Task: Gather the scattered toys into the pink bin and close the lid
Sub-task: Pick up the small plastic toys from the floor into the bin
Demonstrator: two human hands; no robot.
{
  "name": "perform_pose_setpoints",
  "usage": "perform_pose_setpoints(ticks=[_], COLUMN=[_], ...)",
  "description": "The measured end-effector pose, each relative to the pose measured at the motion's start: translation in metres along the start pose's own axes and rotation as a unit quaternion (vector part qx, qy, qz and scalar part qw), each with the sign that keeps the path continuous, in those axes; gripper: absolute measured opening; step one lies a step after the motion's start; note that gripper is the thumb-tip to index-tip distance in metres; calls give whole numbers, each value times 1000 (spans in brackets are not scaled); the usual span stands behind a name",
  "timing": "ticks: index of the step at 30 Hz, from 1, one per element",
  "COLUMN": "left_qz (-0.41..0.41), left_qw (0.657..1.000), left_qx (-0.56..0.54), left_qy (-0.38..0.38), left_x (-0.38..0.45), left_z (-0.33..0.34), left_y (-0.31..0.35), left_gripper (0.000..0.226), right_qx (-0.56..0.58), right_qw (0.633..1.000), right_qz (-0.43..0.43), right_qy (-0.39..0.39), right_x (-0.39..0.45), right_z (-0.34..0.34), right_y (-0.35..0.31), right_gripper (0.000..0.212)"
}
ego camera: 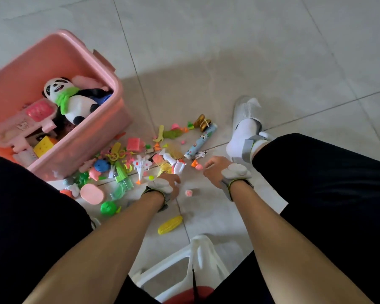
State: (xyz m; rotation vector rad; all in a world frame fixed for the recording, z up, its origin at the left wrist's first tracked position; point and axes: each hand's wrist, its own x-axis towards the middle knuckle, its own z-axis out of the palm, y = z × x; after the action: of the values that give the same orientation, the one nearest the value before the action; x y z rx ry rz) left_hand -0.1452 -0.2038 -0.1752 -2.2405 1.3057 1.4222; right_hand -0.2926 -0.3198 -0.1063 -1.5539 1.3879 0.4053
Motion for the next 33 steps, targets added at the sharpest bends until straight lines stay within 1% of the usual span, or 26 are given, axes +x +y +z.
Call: perform_pose_setpoints(ticks=[2, 5, 7, 10, 13, 17, 21, 25, 28, 31, 33], left_qz=[4, 8, -2, 19, 26, 27, 16, -16, -37, -45, -51], left_qw=[999, 997, 997, 997, 998, 992, 971, 961, 949, 936, 922], left_qx=[34, 60, 66, 72, 39, -36, -145, -180, -222, -257, -286], left_qy=[-24, -41, -34, -11, 45, 114, 191, 211, 221, 235, 257], left_x=[4, 10, 13, 13, 11, 6, -2, -13, -16, -16, -16], left_z=[6, 6, 8, 13, 16, 12, 12, 19, 29, 32, 30], left_y=[-1, -3, -4, -5, -7, -3, -7, -17, -23, -26, -23], left_gripper=[45, 57, 57, 50, 37, 29, 27, 26, 30, 35, 41], right_qx=[-21, -34, -45, -56, -74, -88, -164, -192, -218, -228, -235], right_qw=[1000, 999, 999, 998, 997, 996, 986, 980, 972, 970, 969], right_qz=[12, 7, 12, 19, 22, 1, -13, -41, -65, -44, -40], right_qy=[-6, -6, -9, -6, 1, -20, -33, -25, -50, -75, -65], right_x=[2, 5, 5, 7, 11, 19, 28, 40, 53, 61, 64], right_z=[6, 12, 13, 14, 14, 23, 37, 51, 56, 59, 64], right_y=[5, 6, 7, 9, 10, 10, 8, 8, 3, 1, 2], right_gripper=[6, 17, 19, 17, 21, 29, 44, 53, 54, 57, 56])
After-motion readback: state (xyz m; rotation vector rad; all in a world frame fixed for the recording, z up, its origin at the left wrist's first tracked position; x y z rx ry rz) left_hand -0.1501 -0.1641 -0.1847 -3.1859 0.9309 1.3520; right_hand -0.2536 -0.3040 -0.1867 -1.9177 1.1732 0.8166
